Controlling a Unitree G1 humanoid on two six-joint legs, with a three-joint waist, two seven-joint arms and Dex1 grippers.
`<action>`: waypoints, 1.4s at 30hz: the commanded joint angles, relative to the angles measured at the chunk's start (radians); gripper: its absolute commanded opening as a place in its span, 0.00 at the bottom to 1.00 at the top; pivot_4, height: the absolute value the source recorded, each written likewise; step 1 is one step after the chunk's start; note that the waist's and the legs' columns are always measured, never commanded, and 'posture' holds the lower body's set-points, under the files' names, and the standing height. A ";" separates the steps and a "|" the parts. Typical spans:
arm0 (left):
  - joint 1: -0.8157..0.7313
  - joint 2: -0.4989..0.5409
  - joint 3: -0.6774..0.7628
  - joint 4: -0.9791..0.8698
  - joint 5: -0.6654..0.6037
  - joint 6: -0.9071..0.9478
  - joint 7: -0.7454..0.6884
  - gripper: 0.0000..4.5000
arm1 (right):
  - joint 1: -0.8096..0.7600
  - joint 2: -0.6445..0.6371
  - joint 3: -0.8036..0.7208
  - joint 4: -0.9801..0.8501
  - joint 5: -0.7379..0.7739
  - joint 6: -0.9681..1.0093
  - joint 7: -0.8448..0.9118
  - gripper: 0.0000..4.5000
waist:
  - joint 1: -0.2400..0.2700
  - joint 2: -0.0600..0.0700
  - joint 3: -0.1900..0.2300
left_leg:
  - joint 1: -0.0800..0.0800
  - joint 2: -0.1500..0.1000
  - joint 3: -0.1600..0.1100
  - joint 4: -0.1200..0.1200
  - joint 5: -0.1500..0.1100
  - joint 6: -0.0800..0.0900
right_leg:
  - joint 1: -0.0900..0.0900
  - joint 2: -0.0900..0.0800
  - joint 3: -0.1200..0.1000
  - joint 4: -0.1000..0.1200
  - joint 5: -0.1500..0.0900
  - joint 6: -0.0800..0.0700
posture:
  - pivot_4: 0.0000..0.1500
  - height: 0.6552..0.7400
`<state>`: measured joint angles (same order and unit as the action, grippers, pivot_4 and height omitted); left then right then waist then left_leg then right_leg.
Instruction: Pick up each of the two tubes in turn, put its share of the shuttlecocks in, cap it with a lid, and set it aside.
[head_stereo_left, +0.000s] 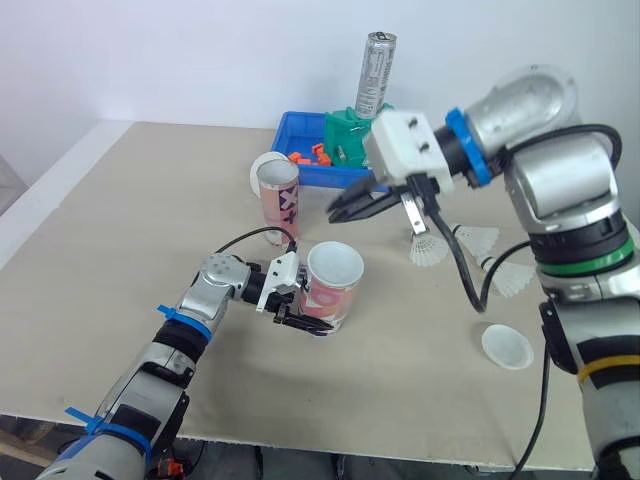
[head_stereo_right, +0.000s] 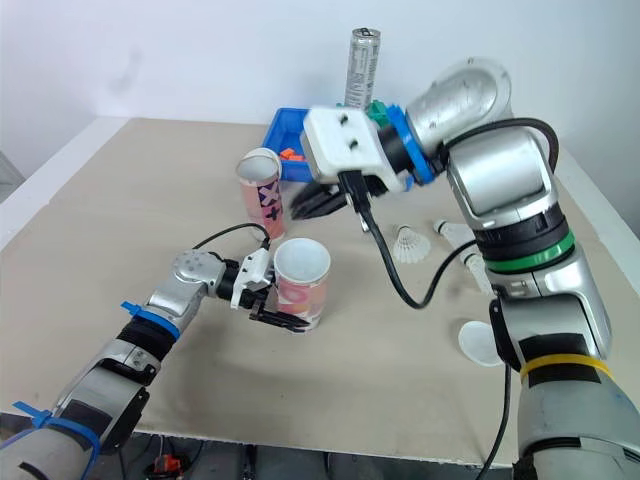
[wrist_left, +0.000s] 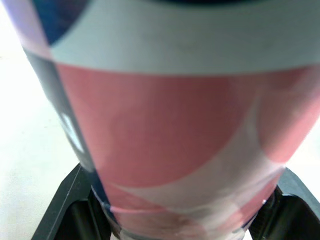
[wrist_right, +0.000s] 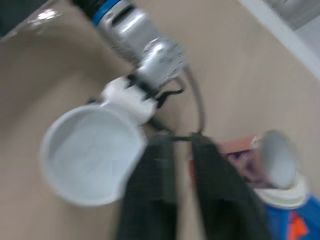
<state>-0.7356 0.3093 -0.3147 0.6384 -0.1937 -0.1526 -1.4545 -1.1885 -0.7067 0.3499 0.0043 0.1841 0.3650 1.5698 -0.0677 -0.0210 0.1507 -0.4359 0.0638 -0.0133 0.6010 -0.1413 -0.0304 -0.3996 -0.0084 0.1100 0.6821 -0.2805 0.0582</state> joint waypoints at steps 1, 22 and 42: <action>0.037 0.030 -0.052 0.061 0.093 0.016 -0.001 0.65 | 0.026 -0.008 0.029 -0.073 0.018 -0.026 0.044 0.02 | -0.001 0.000 0.000 | 0.000 0.000 0.000 0.000 0.000 0.000 | 0.000 0.000 0.000 0.000 0.000 0.000 | 1.00 1.00; 0.032 0.036 -0.037 0.041 0.071 0.049 -0.011 0.65 | -0.019 0.118 0.044 0.080 -0.071 -0.187 0.022 0.02 | -0.016 -0.005 -0.003 | 0.019 0.000 -0.004 -0.001 -0.003 -0.006 | 0.010 0.001 0.000 0.000 0.002 -0.007 | 1.00 1.00; 0.025 0.012 0.056 -0.034 -0.024 0.080 -0.061 0.98 | 0.470 -0.225 -0.377 -0.281 0.202 0.313 -0.224 1.00 | -0.001 0.000 0.003 | -0.002 -0.002 -0.007 0.001 -0.006 -0.008 | -0.003 0.003 0.002 0.000 -0.004 0.000 | 1.00 1.00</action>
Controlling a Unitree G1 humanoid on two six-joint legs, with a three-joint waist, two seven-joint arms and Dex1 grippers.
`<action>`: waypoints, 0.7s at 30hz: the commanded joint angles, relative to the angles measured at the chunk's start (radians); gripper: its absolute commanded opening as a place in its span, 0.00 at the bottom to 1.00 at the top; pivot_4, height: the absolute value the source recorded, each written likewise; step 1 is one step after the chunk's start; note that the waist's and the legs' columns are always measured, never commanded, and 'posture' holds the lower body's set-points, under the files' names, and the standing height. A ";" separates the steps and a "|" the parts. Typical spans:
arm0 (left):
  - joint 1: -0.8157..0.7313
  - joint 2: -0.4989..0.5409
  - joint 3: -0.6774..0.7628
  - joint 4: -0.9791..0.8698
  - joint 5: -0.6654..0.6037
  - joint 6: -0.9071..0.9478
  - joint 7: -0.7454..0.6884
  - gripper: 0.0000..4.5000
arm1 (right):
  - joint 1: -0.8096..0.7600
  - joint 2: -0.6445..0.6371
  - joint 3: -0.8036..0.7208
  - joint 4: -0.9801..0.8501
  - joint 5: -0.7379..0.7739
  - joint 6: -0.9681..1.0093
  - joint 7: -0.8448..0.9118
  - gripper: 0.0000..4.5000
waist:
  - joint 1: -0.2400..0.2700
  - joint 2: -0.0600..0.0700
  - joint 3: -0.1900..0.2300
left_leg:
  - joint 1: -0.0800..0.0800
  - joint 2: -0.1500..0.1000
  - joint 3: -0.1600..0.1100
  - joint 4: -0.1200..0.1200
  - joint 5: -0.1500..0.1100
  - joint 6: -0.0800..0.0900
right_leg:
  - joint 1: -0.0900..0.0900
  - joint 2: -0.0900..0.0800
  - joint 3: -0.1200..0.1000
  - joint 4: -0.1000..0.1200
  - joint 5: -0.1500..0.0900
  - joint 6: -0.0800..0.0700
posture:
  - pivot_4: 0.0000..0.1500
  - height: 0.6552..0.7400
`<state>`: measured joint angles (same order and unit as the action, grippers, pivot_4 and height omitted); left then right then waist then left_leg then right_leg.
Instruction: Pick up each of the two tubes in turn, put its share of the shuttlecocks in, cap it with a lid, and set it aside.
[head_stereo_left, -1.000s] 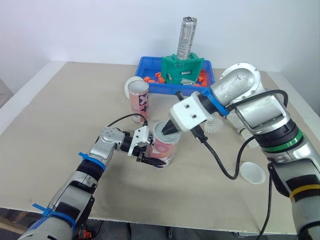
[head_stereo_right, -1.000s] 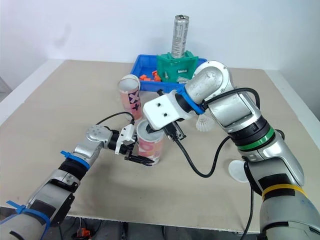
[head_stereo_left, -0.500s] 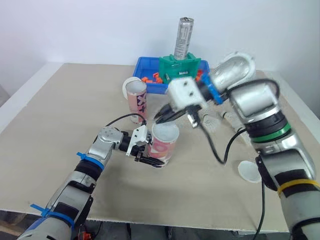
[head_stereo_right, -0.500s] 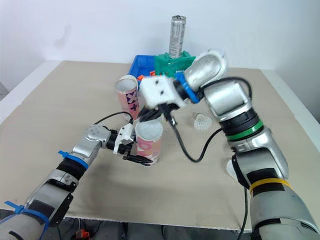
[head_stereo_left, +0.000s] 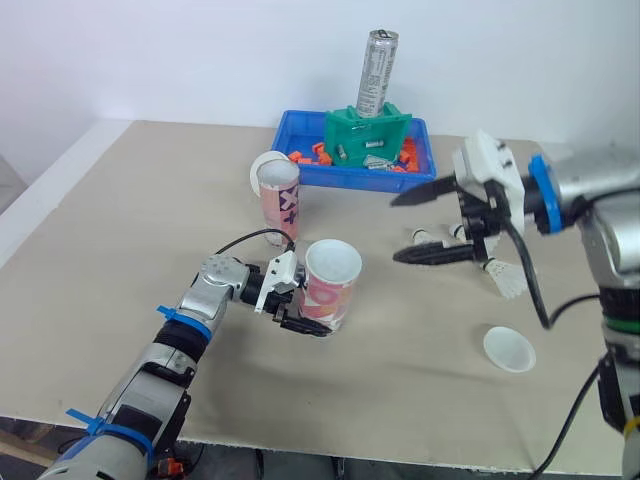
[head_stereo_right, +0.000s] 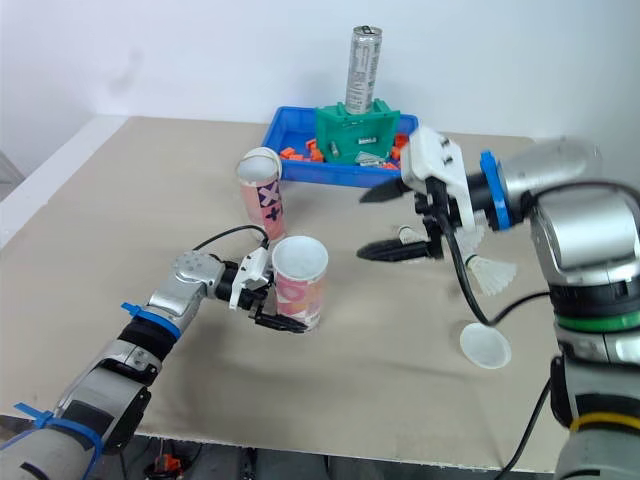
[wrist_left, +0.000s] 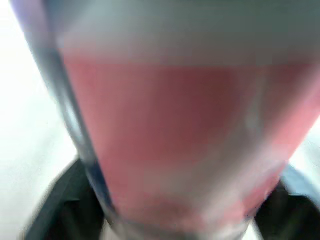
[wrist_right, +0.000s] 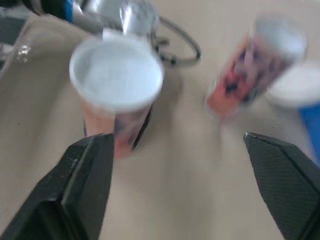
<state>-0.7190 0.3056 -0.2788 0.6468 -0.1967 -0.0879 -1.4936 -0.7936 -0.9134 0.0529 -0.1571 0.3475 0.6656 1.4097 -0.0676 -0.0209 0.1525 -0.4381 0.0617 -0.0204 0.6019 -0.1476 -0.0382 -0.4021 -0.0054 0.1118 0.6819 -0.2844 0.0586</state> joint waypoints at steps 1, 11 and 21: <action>0.012 0.022 0.026 -0.056 -0.024 0.011 -0.024 0.98 | 0.116 -0.020 -0.092 -0.148 0.041 0.008 -0.083 1.00 | -0.002 0.000 0.002 | -0.002 0.000 0.000 0.000 0.000 0.000 | -0.001 0.000 0.000 0.000 0.001 0.002 | 1.00 1.00; 0.143 0.243 0.159 -0.325 -0.124 0.118 -0.042 0.98 | 0.375 -0.034 -0.100 -0.292 0.054 0.012 -0.213 1.00 | -0.002 -0.001 0.006 | -0.005 0.000 -0.002 -0.002 -0.002 0.002 | -0.003 0.001 -0.001 0.000 -0.002 0.001 | 1.00 1.00; 0.345 0.418 0.382 -0.757 -0.438 0.443 0.052 0.98 | 0.433 0.124 0.051 -0.261 0.031 -0.058 -0.337 1.00 | 0.000 -0.003 0.013 | -0.004 0.001 -0.001 0.000 -0.001 0.001 | -0.002 0.000 -0.001 0.000 -0.001 0.002 | 1.00 1.00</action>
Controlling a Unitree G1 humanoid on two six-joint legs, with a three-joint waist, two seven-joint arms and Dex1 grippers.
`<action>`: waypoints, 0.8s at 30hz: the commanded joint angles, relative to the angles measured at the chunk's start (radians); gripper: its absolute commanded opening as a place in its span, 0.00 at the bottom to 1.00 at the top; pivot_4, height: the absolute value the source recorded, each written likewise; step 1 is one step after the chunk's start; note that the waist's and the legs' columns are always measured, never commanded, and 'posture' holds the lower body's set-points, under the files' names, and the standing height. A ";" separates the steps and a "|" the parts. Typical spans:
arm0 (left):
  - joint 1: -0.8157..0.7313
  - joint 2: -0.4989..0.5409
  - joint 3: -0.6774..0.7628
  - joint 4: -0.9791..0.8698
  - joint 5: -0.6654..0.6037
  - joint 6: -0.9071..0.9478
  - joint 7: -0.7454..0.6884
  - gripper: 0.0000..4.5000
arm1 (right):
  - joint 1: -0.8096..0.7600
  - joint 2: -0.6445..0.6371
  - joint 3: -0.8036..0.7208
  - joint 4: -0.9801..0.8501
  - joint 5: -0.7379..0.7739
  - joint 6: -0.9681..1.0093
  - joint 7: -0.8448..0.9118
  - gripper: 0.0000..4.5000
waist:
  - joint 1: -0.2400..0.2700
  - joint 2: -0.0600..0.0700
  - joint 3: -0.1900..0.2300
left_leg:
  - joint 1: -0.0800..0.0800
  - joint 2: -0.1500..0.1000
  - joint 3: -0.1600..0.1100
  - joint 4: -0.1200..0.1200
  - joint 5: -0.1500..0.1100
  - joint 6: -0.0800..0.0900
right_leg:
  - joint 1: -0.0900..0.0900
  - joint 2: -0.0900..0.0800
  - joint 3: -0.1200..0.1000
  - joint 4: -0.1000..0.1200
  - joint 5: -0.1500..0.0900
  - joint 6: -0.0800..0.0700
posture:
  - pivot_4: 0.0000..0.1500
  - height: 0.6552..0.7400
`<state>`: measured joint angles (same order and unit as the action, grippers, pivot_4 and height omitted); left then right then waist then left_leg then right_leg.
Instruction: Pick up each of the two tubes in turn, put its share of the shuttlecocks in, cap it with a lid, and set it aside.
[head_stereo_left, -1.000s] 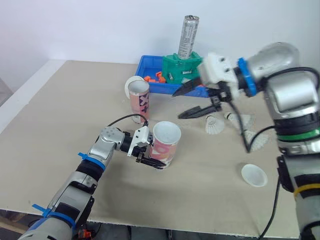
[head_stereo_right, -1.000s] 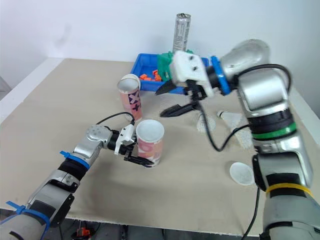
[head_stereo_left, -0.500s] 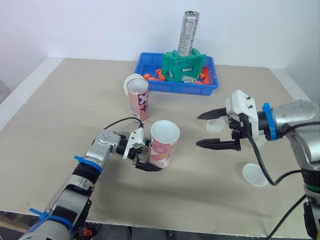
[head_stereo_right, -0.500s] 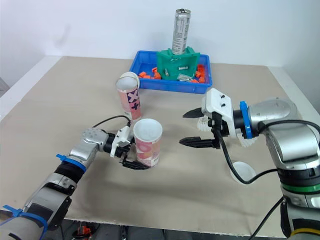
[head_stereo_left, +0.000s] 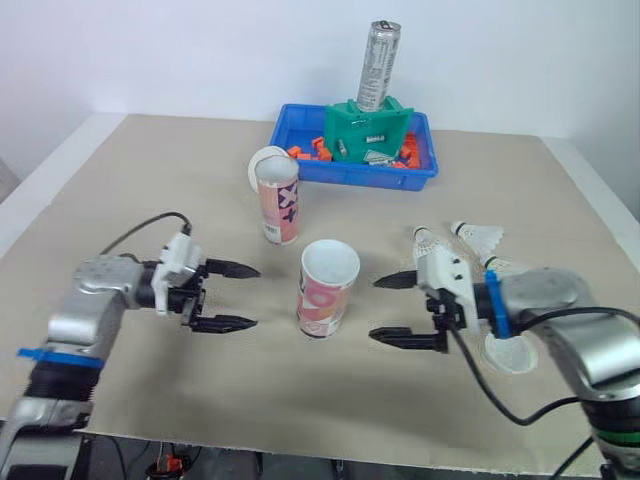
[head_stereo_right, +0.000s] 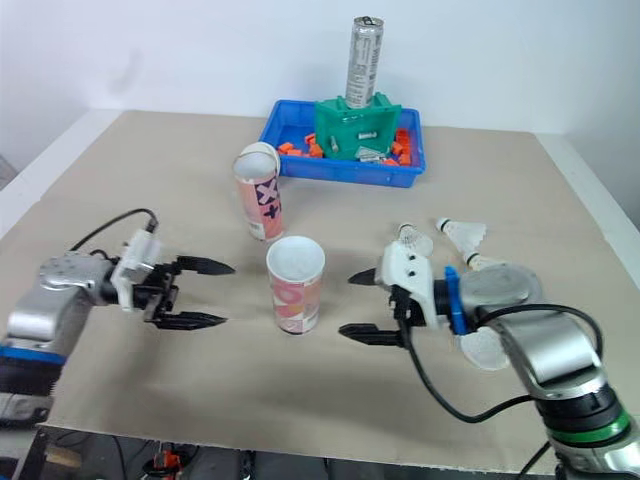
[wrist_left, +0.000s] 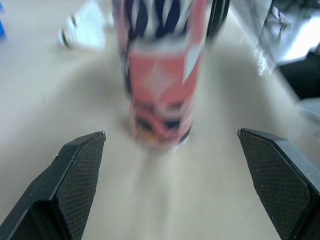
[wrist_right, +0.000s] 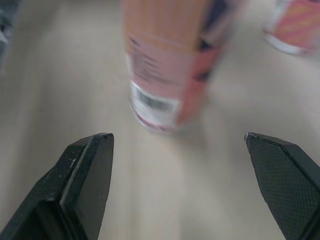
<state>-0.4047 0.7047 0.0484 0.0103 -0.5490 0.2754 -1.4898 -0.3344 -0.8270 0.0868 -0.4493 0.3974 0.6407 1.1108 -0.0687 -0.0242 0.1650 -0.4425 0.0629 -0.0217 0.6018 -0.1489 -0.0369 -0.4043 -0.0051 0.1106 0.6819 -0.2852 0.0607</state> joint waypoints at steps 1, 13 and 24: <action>0.054 0.026 0.070 -0.169 -0.110 0.108 0.071 0.98 | -0.036 0.064 0.035 0.058 -0.022 -0.039 -0.048 1.00 | 0.000 -0.001 0.001 | 0.000 0.000 0.000 0.001 0.000 0.000 | 0.000 0.000 0.000 0.000 0.000 0.000 | 1.00 1.00; 0.190 0.084 0.172 -0.344 -0.178 0.174 0.203 0.98 | -0.136 0.230 0.124 0.195 -0.022 -0.069 -0.070 1.00 | -0.001 -0.003 0.004 | 0.001 0.000 0.000 0.001 0.000 0.000 | 0.000 0.000 0.000 0.000 0.001 0.000 | 1.00 1.00; 0.230 0.069 0.172 -0.361 -0.190 0.168 0.260 0.98 | -0.198 0.304 0.171 0.235 -0.003 -0.036 -0.043 1.00 | -0.001 -0.004 0.004 | 0.001 0.001 0.000 0.000 0.000 0.000 | 0.000 0.001 0.000 0.000 0.001 -0.001 | 1.00 1.00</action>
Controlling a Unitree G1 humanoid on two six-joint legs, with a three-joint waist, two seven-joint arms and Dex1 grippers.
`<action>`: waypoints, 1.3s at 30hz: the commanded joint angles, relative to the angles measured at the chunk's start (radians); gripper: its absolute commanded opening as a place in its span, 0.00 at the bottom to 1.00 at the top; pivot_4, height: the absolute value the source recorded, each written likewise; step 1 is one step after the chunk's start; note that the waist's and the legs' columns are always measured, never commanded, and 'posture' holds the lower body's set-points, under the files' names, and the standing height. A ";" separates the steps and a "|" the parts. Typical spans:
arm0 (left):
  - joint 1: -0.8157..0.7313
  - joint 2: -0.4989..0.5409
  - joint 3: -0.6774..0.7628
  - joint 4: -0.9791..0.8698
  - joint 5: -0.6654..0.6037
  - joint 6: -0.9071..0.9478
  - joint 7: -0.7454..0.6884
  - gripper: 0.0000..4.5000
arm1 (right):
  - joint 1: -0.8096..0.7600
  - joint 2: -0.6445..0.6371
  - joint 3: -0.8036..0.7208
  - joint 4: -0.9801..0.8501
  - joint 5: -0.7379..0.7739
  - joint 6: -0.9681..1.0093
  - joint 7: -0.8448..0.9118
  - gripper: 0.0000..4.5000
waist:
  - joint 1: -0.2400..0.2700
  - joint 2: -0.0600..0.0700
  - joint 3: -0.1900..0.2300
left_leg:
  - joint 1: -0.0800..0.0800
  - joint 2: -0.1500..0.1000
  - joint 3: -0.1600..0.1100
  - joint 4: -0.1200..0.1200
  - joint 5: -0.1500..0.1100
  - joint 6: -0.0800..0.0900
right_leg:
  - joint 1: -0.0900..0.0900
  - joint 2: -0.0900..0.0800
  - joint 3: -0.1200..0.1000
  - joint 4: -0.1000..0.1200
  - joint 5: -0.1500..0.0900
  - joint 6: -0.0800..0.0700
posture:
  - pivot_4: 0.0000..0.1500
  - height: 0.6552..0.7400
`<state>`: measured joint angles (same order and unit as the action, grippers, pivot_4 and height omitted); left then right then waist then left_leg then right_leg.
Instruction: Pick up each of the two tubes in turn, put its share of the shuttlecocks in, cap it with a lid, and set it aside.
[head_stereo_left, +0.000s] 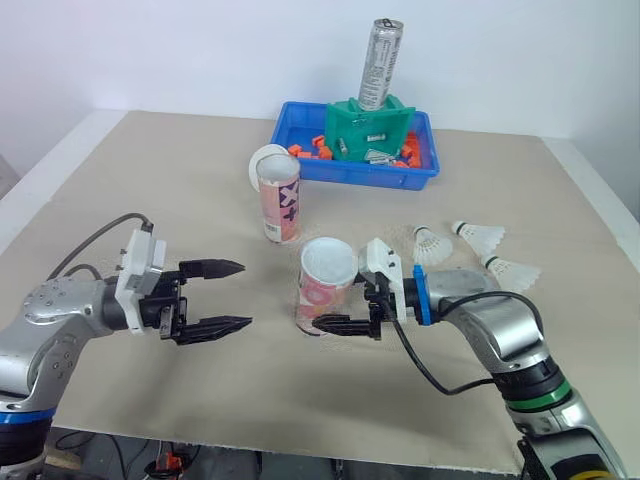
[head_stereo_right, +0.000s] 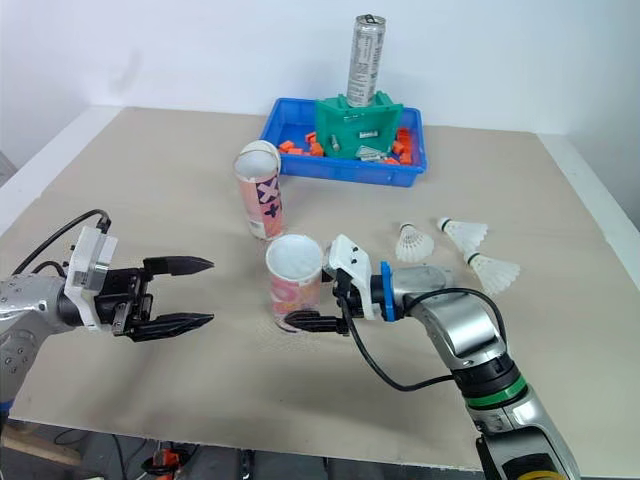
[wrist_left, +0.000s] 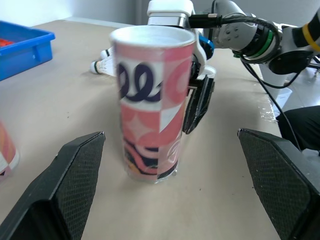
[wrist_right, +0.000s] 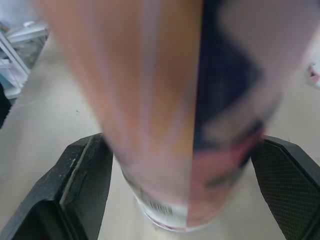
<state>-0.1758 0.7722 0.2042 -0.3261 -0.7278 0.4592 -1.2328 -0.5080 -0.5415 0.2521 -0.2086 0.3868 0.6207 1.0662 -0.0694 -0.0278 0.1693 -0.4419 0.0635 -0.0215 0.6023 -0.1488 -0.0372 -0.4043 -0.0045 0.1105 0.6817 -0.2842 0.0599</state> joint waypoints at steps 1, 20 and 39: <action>0.001 0.001 0.013 -0.021 -0.009 -0.019 0.004 0.98 | -0.028 0.024 0.008 -0.001 0.005 -0.019 0.000 1.00 | 0.000 0.000 0.000 | 0.000 0.000 0.000 0.000 0.000 0.000 | 0.000 0.000 0.000 0.000 0.000 0.000 | 1.00 1.00; -0.160 -0.096 -0.133 0.104 0.070 -0.086 0.018 1.00 | -0.027 -0.022 -0.148 -0.060 0.094 0.025 -0.030 0.60 | 0.013 0.000 0.001 | 0.000 0.000 0.000 0.001 0.000 0.000 | 0.000 0.000 0.000 0.000 0.001 0.001 | 1.00 1.00; -0.529 -0.499 -0.403 0.397 0.288 -0.130 0.183 1.00 | -0.141 -0.407 -0.818 0.812 -0.035 -0.186 -0.559 0.60 | 0.024 0.004 0.002 | -0.001 -0.005 0.001 0.001 0.001 -0.001 | 0.001 -0.002 0.003 -0.001 0.004 -0.001 | 1.00 1.00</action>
<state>-0.6800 0.2870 -0.1986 0.0722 -0.4512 0.3491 -1.0610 -0.6411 -0.9203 -0.5329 0.5620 0.3607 0.4765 0.5256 -0.0454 -0.0237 0.1718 -0.4423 0.0583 -0.0201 0.6037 -0.1480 -0.0378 -0.4028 -0.0067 0.1143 0.6811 -0.2802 0.0591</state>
